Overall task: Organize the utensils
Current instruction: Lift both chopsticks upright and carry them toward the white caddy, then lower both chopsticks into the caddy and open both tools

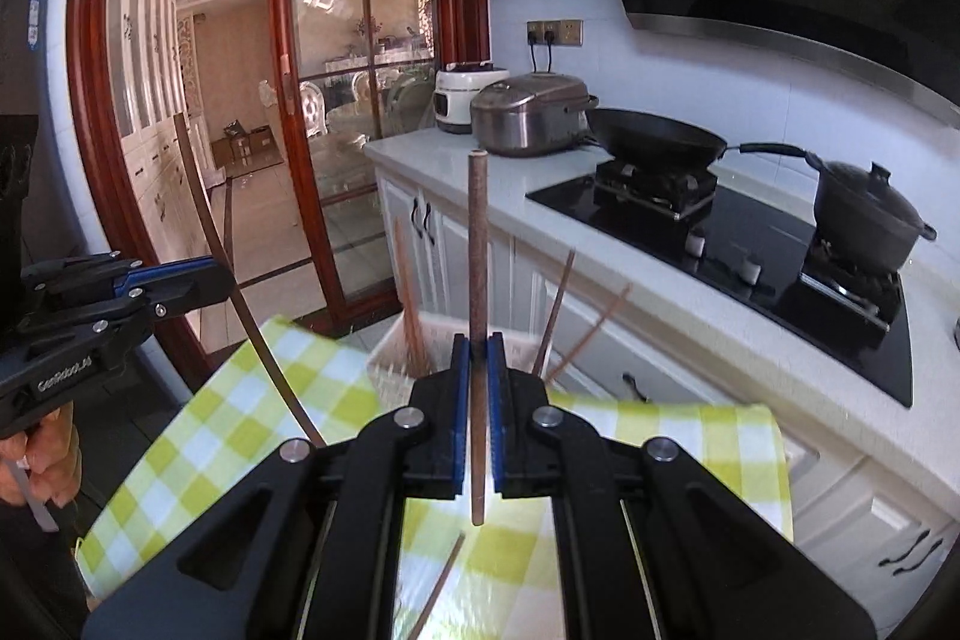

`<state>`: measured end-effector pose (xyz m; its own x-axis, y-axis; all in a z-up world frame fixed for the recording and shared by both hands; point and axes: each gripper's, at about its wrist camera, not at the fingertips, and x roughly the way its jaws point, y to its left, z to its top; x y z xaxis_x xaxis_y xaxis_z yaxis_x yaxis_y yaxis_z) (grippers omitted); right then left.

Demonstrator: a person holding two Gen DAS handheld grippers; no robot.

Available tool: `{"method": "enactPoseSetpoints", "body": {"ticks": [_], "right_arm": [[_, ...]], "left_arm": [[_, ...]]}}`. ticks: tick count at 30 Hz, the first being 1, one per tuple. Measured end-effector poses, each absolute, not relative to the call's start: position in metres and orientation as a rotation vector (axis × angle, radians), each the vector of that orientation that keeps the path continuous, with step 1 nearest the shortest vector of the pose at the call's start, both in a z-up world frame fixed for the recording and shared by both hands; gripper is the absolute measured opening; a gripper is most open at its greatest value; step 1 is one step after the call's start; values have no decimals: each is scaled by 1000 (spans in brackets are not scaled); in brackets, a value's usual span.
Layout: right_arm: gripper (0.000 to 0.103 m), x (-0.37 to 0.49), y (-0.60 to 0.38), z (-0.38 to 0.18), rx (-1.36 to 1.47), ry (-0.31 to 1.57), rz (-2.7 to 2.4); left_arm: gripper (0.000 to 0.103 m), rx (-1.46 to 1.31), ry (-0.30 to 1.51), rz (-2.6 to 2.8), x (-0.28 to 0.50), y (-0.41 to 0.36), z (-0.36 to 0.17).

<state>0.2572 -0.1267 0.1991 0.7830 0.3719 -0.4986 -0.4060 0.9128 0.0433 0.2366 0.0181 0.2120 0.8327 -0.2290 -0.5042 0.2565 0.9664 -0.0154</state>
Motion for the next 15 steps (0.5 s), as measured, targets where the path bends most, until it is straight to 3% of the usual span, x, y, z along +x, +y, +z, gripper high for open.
{"method": "enactPoseSetpoints", "body": {"ticks": [15], "right_arm": [[6, 343, -103, 216, -48, 525, 394]], "left_arm": [[4, 4, 545, -198, 331, 9, 223]]}}
